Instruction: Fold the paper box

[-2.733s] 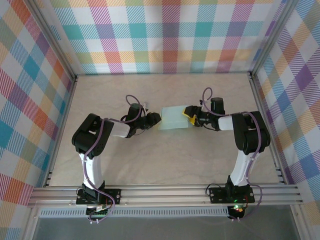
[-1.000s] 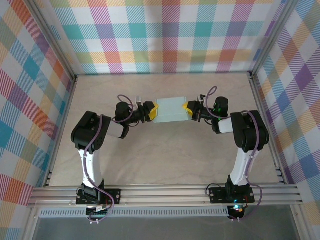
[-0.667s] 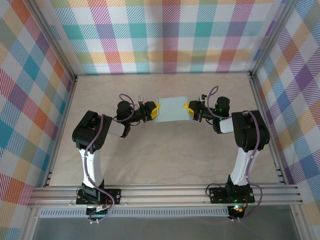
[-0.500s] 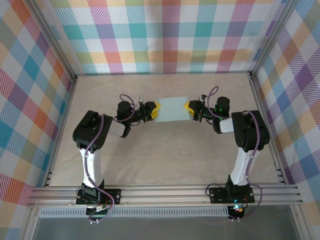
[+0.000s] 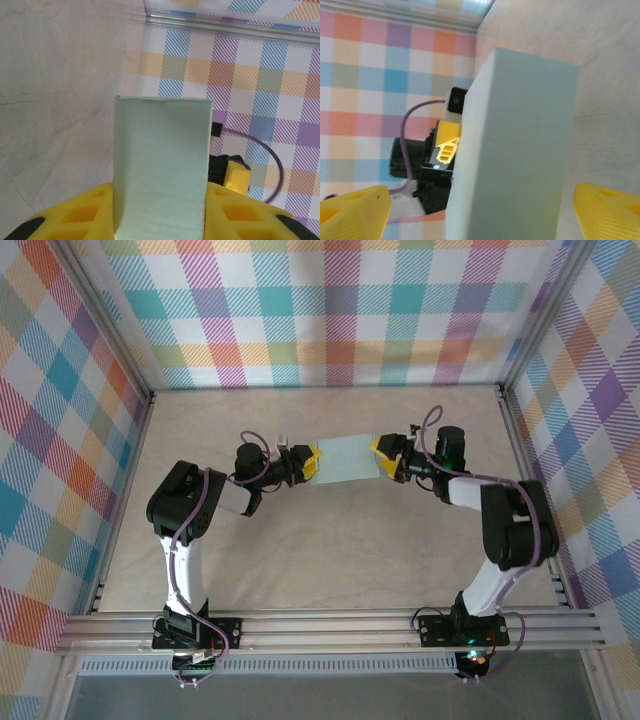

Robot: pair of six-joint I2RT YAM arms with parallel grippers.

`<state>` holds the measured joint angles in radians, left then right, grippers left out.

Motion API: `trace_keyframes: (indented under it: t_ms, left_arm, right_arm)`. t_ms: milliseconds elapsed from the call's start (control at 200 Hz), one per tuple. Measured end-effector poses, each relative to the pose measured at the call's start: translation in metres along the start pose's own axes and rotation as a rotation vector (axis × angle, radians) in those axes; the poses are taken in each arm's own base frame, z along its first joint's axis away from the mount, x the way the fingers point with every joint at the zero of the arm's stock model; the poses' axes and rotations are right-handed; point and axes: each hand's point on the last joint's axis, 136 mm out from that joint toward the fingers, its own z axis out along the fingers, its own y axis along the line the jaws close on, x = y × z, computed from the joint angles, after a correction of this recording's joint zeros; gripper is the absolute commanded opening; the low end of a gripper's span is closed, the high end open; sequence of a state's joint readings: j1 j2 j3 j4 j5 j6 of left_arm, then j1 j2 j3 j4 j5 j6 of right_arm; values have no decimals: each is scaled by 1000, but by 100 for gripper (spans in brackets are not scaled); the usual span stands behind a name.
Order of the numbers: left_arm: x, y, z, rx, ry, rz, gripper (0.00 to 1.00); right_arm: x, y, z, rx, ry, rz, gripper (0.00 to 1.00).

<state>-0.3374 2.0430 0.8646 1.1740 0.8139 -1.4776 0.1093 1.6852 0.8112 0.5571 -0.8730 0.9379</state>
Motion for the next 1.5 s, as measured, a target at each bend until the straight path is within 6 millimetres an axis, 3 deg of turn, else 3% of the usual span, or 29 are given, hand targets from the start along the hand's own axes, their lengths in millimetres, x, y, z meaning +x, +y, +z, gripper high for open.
trace_keyframes:
  t_ms: [180,290,480,570,700,805,1025,1230,1500]
  left_arm:
    - [-1,14,-4,-43,-7,-47,27]
    - [-1,21,-5,-63,-9,-72,27]
    - [-3,27,-7,-85,-15,-104,28]
    - [-4,28,-8,-88,-18,-117,28]
    - [-6,31,-11,-99,-19,-136,28]
    - [-7,33,-13,-104,-18,-144,28]
    - [-5,36,-13,-112,-5,-162,28]
    - [-5,37,-13,-111,-6,-180,28]
    - [-10,38,-14,-110,-28,-198,28]
  right_arm:
    - [-2,9,-35,211,-93,-258,96]
    - [-2,28,-57,328,-145,-518,100]
    - [16,65,-68,472,-176,-999,100]
    - [38,65,-59,531,-132,-1247,100]
    - [81,50,-34,587,42,-1588,100]
    - [95,38,-9,684,165,-1883,100]
    - [80,-10,15,939,355,-2234,100]
    - [58,-23,33,1031,375,-2351,99]
    - [26,-21,47,1110,296,-2379,88]
